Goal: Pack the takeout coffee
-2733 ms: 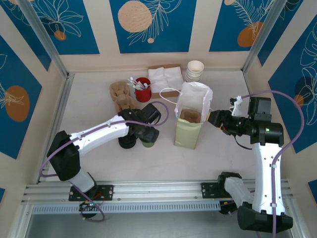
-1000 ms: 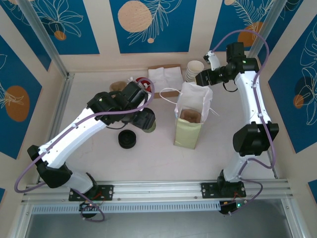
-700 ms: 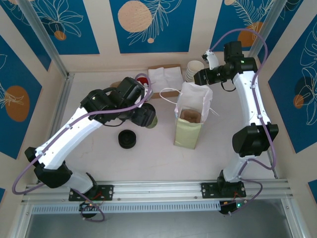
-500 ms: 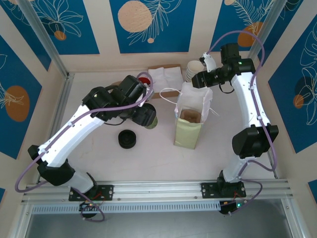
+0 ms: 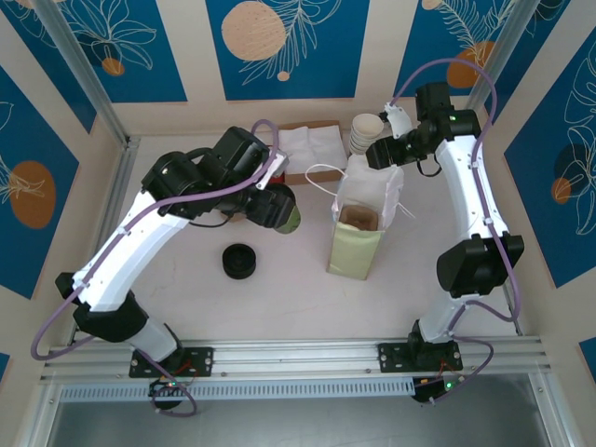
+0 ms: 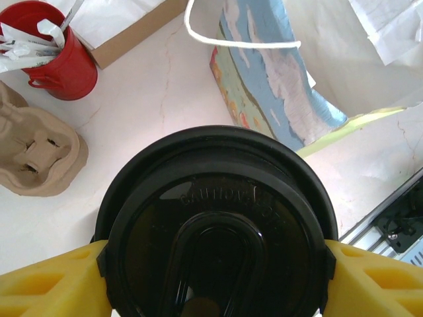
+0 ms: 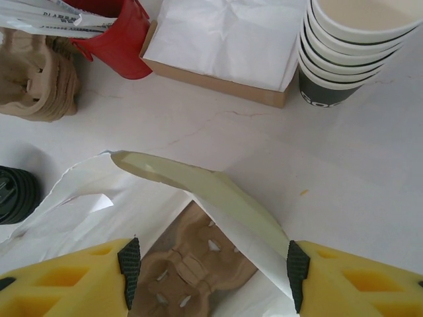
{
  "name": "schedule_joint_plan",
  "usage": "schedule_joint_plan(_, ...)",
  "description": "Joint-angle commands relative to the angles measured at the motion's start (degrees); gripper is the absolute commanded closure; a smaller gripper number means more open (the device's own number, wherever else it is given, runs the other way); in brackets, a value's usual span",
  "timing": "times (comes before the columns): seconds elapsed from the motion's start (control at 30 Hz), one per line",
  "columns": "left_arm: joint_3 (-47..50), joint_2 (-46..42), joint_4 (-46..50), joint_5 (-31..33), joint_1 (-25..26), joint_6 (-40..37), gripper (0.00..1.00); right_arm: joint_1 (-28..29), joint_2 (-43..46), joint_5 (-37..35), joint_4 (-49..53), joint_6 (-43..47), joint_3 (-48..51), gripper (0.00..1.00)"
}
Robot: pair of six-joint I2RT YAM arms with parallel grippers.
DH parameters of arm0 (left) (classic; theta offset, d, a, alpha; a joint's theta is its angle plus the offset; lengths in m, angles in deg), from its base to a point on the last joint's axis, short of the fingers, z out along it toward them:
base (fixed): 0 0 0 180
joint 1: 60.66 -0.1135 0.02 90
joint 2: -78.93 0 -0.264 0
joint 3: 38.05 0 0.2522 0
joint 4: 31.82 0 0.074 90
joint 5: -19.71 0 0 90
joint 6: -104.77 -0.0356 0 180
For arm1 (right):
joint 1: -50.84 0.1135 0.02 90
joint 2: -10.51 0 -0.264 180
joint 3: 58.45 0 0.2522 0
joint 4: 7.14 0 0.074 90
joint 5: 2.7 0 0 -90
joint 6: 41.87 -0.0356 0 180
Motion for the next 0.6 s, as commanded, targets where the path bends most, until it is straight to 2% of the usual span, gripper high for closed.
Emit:
schedule_joint_plan(0.0,-3.2,1.2,2.8,-1.3,-0.7,-1.0,0.28,-0.3,-1.3,0.7,1.8,3.4,-2.1,0.36)
schedule_joint_plan(0.3,-4.3,1.7,2.8,-2.0,-0.7,-0.9,0.28,-1.3,-2.4,1.3,1.9,5.8,-2.8,0.32)
schedule_joint_plan(0.57,-6.7,2.3,3.7,-2.2,-0.7,-0.6,0.28,-1.9,-4.9,6.0,2.4,7.5,-2.0,0.33)
